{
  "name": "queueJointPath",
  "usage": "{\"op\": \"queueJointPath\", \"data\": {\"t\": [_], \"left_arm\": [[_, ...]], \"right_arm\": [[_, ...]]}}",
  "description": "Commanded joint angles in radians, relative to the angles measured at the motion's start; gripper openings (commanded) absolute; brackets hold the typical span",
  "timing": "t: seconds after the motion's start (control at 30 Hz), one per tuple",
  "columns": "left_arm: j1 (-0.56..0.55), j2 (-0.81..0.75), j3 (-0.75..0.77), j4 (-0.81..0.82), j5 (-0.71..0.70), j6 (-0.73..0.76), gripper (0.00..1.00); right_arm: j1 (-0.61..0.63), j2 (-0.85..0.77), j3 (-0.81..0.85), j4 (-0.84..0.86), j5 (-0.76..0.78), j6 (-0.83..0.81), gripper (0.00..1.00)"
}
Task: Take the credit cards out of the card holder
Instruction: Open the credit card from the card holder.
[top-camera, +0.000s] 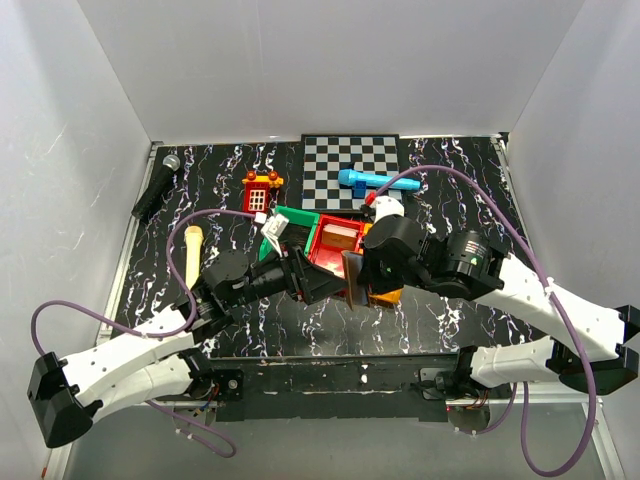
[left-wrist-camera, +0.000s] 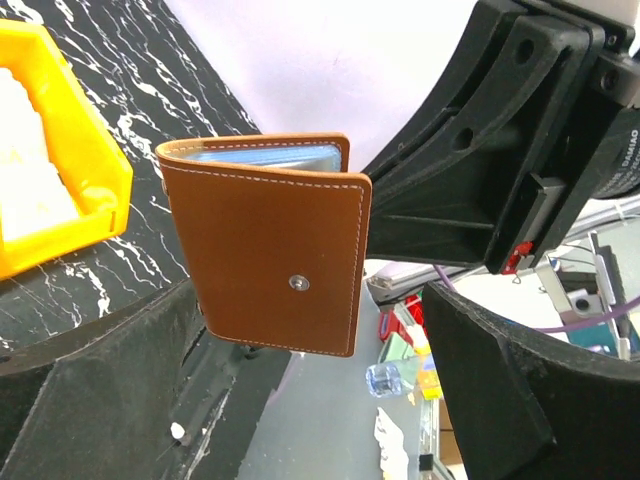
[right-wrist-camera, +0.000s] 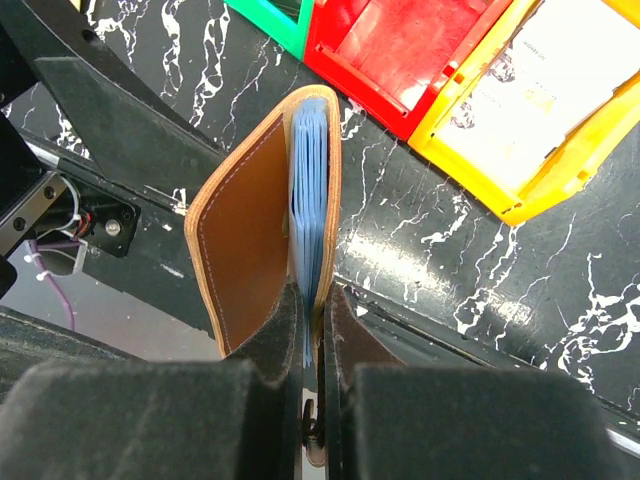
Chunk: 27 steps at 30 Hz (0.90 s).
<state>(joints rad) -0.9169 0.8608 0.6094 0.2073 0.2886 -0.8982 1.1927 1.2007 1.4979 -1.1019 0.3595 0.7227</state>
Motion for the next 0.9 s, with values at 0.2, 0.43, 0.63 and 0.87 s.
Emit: {"op": "queueJointPath", "data": {"t": [0.2,0.43,0.63,0.87], "left_arm": [[-0.026,0.012,0.093,-0.117,-0.132,0.051,0.90],[-0.069,0.070,0.136,-0.181,-0.193,0.056,0.73],[-0.080,0.058,0.136,-0.236,-0.247,0.056,0.38],[-0.080,0.017,0.122,-0.267,-0.273,0.065,0.14]], "right_arm": [[0.042,0.079,0.130,-0.068,0.134,0.006,0.01],[0.059,0.115,0.162,-0.079,0.153,0.003,0.01],[0.068,0.085,0.136,-0.053,0.145,0.004,0.01],[0.068,0.010,0.047,0.059,0.052,-0.017,0.01]]}}
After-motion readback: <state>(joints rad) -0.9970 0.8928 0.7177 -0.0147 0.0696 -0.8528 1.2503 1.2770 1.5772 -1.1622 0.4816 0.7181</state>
